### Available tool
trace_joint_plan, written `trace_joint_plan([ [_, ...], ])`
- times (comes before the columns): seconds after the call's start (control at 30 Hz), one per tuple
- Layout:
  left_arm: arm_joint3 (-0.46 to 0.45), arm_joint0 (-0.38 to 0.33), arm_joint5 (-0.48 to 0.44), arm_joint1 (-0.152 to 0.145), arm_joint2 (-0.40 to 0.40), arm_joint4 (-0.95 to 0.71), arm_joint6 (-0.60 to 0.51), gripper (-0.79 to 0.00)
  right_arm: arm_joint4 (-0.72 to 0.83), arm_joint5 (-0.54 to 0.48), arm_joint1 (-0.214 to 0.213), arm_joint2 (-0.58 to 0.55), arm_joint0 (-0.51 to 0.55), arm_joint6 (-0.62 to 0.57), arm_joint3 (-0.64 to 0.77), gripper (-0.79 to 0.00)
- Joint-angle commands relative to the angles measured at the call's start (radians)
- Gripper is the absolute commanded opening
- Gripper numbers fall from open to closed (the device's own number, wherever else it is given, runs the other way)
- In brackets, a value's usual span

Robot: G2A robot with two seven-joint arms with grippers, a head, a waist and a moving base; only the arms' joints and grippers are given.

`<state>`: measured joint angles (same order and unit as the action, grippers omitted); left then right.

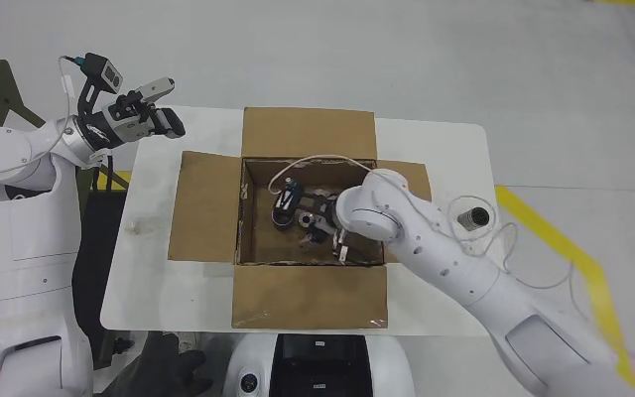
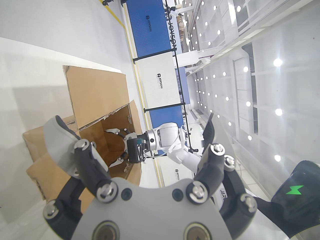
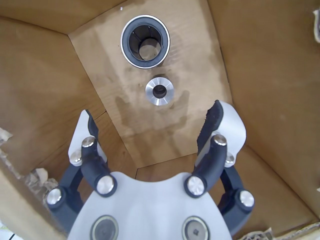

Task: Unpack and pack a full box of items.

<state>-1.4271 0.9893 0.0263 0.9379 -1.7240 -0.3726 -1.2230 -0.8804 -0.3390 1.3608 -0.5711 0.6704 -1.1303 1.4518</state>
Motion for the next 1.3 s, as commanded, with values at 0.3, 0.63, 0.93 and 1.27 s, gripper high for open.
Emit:
trace_joint_plan([
  [0.3, 0.0, 0.0, 0.0, 0.0, 0.0, 0.0, 0.0, 0.0, -0.018, 0.002, 0.044, 0.057, -0.034, 0.059, -0.119, -0.062],
  [0.63, 0.0, 0.0, 0.0, 0.0, 0.0, 0.0, 0.0, 0.0, 0.005, -0.017, 0.094, 0.098, -0.075, 0.099, -0.246, -0.12],
  [0.93, 0.0, 0.0, 0.0, 0.0, 0.0, 0.0, 0.0, 0.0, 0.018, -0.027, 0.123, 0.108, -0.091, 0.117, -0.32, -0.348],
  [1.27, 0.0, 0.0, 0.0, 0.0, 0.0, 0.0, 0.0, 0.0, -0.022, 0.011, 0.116, 0.077, -0.076, 0.065, -0.25, -0.65],
])
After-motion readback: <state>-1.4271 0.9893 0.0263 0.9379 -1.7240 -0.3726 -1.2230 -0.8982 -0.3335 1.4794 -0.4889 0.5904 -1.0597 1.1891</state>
